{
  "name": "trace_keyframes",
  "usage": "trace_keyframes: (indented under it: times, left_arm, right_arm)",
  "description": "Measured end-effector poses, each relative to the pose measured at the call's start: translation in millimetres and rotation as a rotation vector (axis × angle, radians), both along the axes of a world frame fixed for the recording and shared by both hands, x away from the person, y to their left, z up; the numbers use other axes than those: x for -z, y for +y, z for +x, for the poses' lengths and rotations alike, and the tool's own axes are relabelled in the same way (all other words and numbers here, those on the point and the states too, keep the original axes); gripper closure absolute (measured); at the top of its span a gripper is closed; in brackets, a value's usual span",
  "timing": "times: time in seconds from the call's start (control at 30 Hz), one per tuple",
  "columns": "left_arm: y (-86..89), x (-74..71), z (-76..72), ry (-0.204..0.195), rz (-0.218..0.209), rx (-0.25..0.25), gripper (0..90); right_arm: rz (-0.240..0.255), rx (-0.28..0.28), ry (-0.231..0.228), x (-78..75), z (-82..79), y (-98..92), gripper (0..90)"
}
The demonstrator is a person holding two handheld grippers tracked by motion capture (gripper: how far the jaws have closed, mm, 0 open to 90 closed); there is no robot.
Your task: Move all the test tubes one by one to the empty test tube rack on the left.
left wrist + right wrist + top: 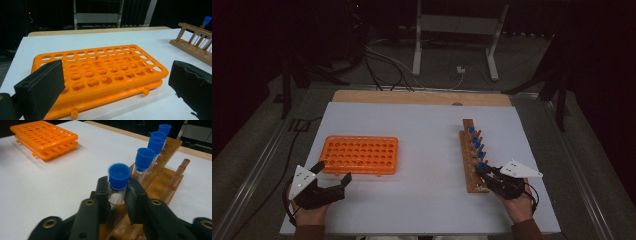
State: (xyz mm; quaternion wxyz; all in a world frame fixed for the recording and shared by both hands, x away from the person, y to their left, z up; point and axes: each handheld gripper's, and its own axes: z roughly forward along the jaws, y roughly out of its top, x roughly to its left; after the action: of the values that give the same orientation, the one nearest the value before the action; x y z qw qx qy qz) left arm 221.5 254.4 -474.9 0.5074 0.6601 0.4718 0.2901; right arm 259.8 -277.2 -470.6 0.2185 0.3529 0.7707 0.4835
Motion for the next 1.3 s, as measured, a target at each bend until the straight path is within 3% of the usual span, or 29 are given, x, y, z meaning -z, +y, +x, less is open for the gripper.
trace_keyframes:
  times: [0.17,0.47,0.63,0.9,1.17,1.3]
  left_arm:
    - [-4.6,0.1,0.0,0.003,0.030,0.027,1.2]
    - [-11.3,-4.2,1.4,-0.020,0.017,0.107,1.1]
    - [-13.7,-13.9,4.7,-0.051,0.016,0.142,1.1]
    - [-31.0,-26.1,8.9,-0.075,0.015,0.247,1.1]
    - [-46.5,-41.4,16.0,-0.101,0.007,0.301,1.2]
    - [-57.6,-45.9,21.7,-0.093,0.017,0.327,1.2]
  right_arm:
    - [-0.013,0.003,-0.003,-0.8,2.3,2.1,76.4]
    - [-0.021,0.000,-0.004,-10.1,3.9,4.0,76.6]
    - [-0.017,0.001,0.003,-15.8,5.0,2.4,76.6]
    - [0.008,0.001,0.002,-32.8,6.4,-2.4,76.6]
    - [0.032,-0.010,0.012,-49.9,6.8,-5.2,76.6]
    - [0.026,-0.022,-0.001,-62.4,5.3,-5.0,76.6]
